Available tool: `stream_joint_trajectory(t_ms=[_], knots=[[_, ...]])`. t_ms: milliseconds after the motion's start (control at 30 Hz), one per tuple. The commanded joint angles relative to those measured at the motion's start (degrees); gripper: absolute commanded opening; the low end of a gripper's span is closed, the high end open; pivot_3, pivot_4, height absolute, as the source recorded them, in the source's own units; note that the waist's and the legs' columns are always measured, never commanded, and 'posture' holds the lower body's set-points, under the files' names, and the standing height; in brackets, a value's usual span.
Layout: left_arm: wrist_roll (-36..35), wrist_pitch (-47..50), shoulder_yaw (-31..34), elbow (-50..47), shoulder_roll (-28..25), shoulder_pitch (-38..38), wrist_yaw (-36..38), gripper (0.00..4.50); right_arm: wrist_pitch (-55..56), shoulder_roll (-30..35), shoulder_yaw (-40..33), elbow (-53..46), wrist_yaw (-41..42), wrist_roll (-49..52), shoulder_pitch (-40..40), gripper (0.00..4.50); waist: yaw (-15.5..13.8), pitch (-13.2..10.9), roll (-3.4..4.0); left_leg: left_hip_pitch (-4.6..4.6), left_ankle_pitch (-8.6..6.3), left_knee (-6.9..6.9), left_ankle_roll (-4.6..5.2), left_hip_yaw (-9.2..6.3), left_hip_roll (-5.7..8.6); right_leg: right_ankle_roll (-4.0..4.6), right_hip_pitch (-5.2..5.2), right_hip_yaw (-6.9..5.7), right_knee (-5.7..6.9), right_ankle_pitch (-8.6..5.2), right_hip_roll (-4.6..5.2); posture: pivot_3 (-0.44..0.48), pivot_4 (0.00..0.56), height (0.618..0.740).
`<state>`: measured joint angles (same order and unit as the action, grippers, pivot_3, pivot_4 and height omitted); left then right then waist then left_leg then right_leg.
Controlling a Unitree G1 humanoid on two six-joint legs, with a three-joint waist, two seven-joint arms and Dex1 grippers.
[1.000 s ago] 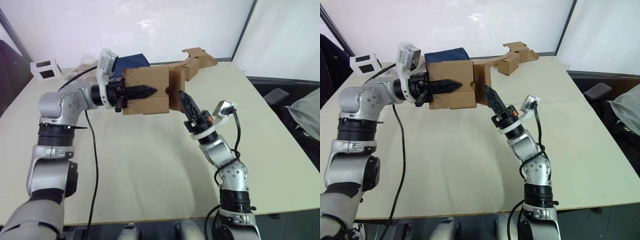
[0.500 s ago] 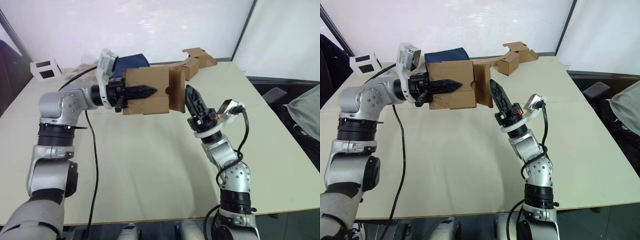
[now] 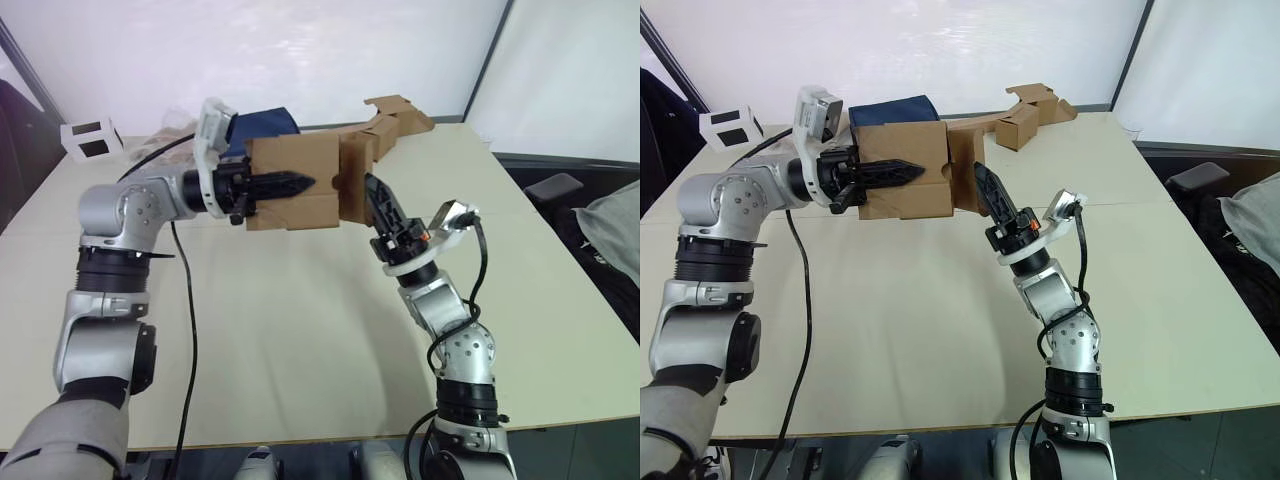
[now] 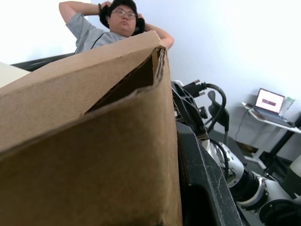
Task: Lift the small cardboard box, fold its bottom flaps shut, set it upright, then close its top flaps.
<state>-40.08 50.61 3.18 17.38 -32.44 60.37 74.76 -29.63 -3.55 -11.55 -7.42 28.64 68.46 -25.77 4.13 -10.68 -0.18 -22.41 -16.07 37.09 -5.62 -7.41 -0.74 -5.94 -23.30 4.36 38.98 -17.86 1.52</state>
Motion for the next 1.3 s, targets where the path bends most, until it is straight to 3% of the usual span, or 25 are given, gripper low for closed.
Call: stream_joint_trajectory(t_ms=[33, 867, 1300], knots=[[-1.4, -0.4, 1.8, -2.0, -0.2, 0.3, 0.0, 0.0, 0.0, -0.9, 0.3, -1.4, 0.1, 1.2, -0.9, 1.28, 0.0, 0.0, 0.0, 0.0, 0.0, 0.0, 0.0, 0.0, 0.0, 0.0, 0.0, 0.0, 0.0, 0.0, 0.0, 0.0, 0.15, 0.74], [-1.6, -0.9, 1.9, -2.2, 0.3, -0.1, -1.0, 0.0, 3.5, -2.2, 2.6, -1.1, -1.9, -5.9, -2.8, 1.28, 0.0, 0.0, 0.0, 0.0, 0.0, 0.0, -0.01, 0.0, 0.0, 0.0, 0.0, 0.0, 0.0, 0.0, 0.0, 0.0, 0.15, 0.74], [-0.9, -3.0, 1.9, -0.7, 2.5, 0.3, -2.2, 0.0, 3.5, -8.0, 6.3, -3.6, -3.9, -5.0, -1.2, 1.28, -0.1, 0.0, 0.0, 0.0, 0.02, 0.0, -0.03, -0.01, 0.0, 0.0, 0.0, 0.0, 0.0, 0.0, 0.01, 0.0, 0.15, 0.74]])
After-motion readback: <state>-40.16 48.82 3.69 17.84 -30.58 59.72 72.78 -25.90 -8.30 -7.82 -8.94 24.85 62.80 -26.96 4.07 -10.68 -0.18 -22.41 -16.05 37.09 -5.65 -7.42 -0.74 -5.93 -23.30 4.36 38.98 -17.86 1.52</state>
